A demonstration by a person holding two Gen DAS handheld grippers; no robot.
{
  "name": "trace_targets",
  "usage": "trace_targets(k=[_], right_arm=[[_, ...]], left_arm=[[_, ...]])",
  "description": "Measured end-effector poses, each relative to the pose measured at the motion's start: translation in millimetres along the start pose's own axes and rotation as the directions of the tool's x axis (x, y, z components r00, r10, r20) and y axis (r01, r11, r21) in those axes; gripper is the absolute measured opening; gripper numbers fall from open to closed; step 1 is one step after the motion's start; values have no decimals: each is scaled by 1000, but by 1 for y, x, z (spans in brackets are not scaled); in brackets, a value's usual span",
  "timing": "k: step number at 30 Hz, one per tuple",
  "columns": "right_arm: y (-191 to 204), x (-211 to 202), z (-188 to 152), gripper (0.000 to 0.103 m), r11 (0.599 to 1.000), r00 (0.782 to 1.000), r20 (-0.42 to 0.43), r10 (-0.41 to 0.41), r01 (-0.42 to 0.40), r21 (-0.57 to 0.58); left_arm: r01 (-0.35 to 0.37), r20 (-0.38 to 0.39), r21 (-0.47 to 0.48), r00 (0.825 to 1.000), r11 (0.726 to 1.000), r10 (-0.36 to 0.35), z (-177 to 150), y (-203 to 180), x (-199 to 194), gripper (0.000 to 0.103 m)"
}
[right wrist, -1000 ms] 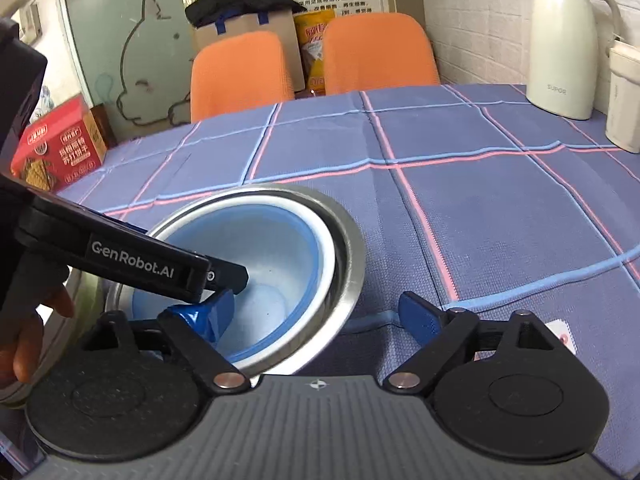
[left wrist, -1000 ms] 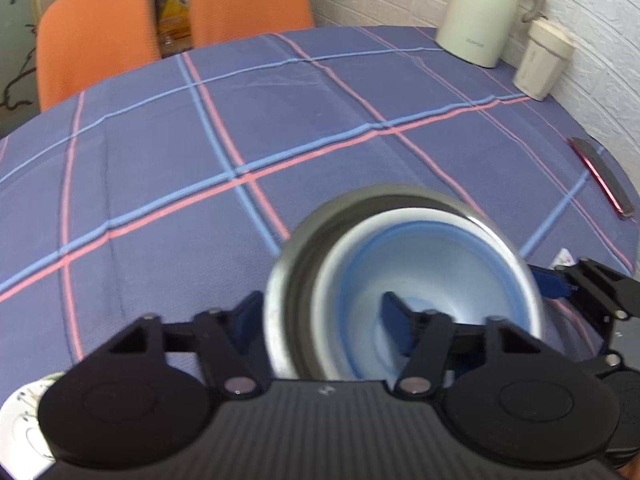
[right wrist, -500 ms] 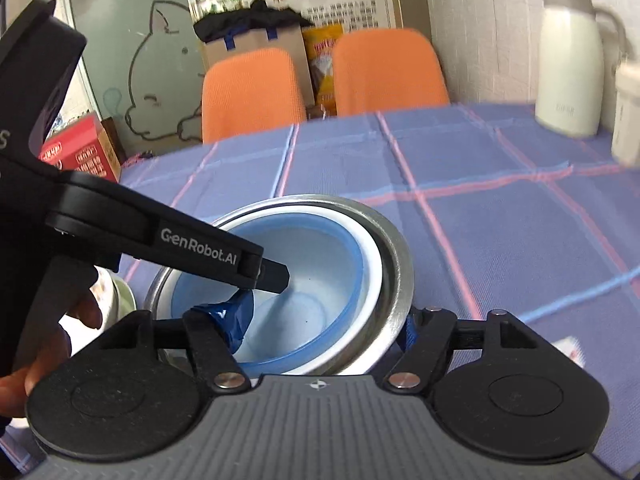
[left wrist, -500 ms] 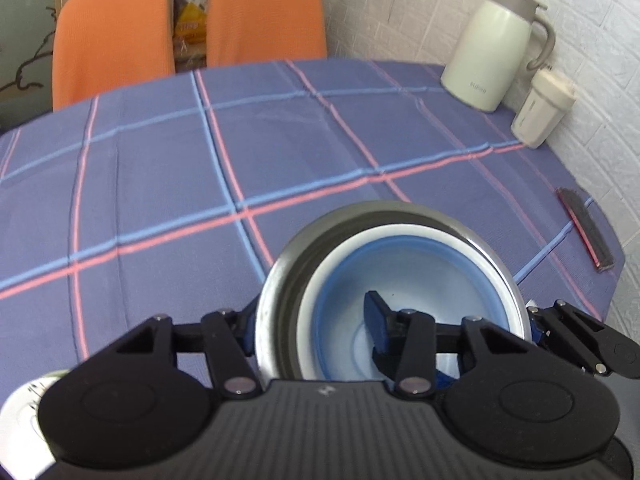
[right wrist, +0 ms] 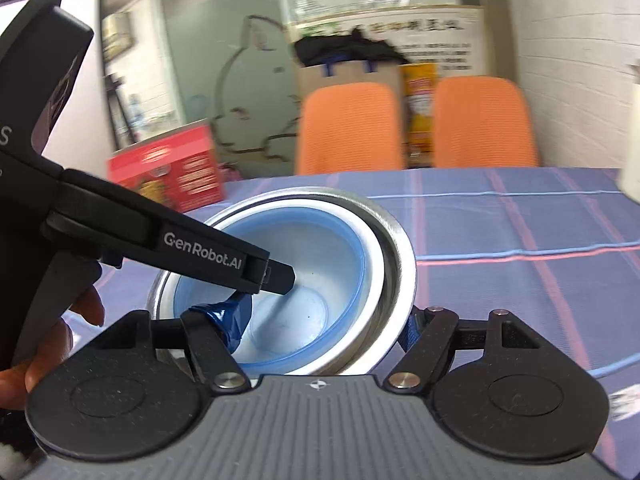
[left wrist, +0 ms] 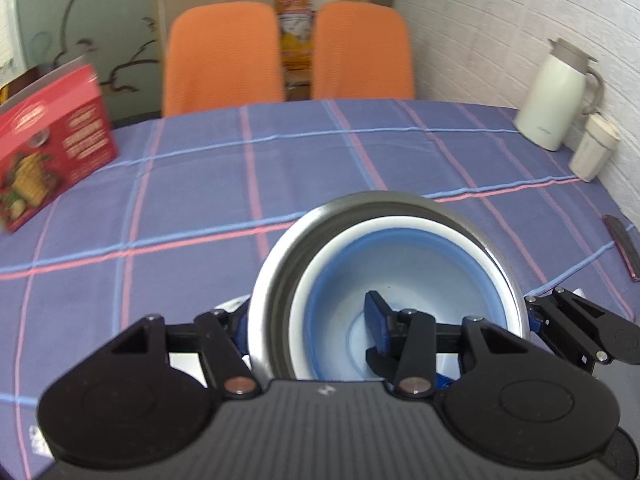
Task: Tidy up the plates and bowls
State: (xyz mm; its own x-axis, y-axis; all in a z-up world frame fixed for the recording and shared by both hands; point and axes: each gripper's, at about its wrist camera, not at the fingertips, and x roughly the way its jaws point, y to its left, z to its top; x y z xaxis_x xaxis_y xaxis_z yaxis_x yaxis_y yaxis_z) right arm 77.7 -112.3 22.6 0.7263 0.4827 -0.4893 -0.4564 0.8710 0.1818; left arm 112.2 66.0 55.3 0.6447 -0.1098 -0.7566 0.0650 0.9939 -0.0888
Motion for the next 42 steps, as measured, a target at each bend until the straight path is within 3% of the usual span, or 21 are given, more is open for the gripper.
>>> trace_targets(k=[7,16,18,20,25,35,42], right_arm=[[46,19,-18,60,995,992,-83,93,-95,-28],[67,33,-33,61,996,987,-144,73,-79,-41],[66,36,-34,61,997,988,-143,64,-71,-40],[65,38,-33,62,997,987,-145,67,-72,-33],[61,39,-30,61,996,983,-161,84,-88,-17],[33,5,-15,61,997,999,-38,4,-1,72],[12,-8,-16,62,991,998,-11,-60,61,121]], left_arm=[[-42,-42,-81,998,996,38,-40,47,1,45],[-14,-28,-91,1000,996,11,-52,60,13,42],[-13,-14,-71,1000,997,12,-53,58,14,46],[6,-3,-65,1000,998,-6,-54,57,15,63],[-2,48,-74,999,997,5,-54,57,11,71],[-96,226,-124,966,988,123,-45,54,-29,74],[-145,259,-98,952,985,166,-64,22,-46,74]])
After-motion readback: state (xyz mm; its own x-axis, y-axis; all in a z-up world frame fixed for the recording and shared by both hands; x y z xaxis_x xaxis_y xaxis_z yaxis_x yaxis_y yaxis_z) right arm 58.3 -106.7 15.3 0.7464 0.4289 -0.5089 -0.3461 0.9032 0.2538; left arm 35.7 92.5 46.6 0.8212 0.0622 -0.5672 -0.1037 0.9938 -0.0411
